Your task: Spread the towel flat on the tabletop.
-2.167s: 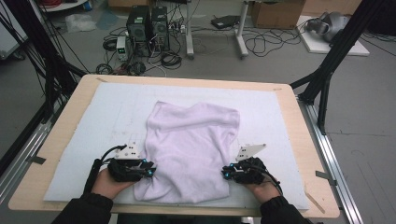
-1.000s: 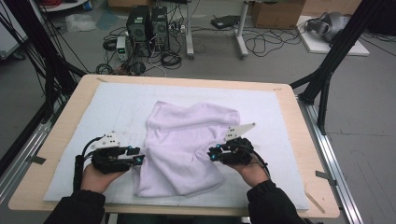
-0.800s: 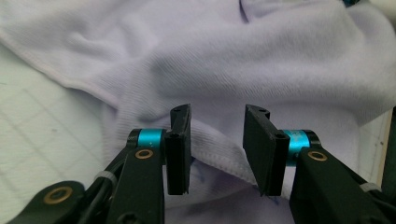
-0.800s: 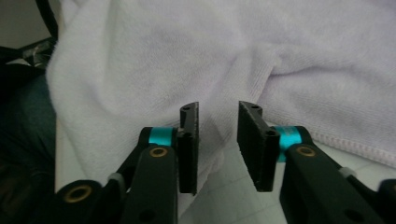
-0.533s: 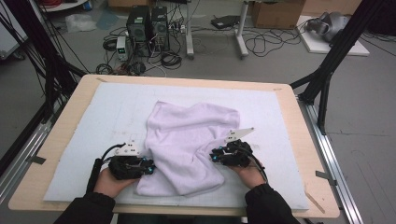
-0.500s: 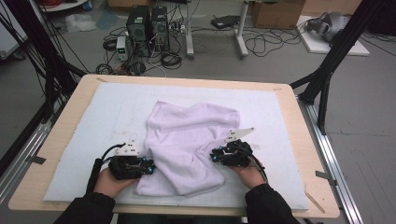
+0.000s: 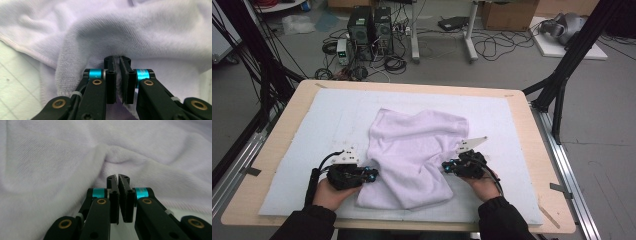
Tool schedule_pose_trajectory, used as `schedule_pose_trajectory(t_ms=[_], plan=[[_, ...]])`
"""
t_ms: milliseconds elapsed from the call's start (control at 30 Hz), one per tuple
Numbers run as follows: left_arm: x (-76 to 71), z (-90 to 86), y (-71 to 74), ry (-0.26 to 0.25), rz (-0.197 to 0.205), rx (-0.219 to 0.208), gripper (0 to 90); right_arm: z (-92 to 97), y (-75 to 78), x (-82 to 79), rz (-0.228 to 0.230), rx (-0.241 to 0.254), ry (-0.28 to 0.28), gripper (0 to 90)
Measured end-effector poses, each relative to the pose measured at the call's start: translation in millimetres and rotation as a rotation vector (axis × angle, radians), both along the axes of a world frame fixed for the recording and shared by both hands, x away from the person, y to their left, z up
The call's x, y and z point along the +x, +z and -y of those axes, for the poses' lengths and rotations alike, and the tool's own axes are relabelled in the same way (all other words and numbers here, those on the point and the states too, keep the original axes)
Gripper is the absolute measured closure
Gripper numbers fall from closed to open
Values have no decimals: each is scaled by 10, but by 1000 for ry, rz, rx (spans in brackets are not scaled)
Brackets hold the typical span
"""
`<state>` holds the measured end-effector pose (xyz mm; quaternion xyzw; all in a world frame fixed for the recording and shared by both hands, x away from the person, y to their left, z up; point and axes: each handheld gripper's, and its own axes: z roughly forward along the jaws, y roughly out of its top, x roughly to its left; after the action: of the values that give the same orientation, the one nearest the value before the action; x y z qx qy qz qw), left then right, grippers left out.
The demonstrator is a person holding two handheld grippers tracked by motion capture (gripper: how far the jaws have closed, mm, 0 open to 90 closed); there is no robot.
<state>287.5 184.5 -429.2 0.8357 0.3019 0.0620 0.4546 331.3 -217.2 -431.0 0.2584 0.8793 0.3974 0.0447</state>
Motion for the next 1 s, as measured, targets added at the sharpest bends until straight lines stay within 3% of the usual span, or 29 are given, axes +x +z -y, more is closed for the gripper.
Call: schedule_pose_trajectory(t_ms=[267,400,500,533,600,700,800,833,933,1000], plan=[[156,-75,129,77,18,-65,849,542,182,-19,26,11,-109,879],[283,-51,132,137,30,-63,849,758,223,34,39,-13,-177,879],[389,-35,47,174,12,-53,845,840,157,106,7,12,-225,867],[402,-42,36,175,10,-39,840,813,122,126,-25,18,-201,830],[392,-66,44,180,16,-26,768,755,133,95,1,2,-203,742],[290,-134,121,157,34,-46,670,707,226,-8,48,53,-165,697],[146,-208,178,132,52,-66,619,617,267,-169,51,113,-80,639],[101,-220,182,112,51,-67,598,570,256,-227,57,112,-49,620],[-34,-199,151,72,35,-51,531,429,184,-374,24,150,23,566],[-122,-163,101,36,26,-40,510,323,118,-450,8,146,57,499]])
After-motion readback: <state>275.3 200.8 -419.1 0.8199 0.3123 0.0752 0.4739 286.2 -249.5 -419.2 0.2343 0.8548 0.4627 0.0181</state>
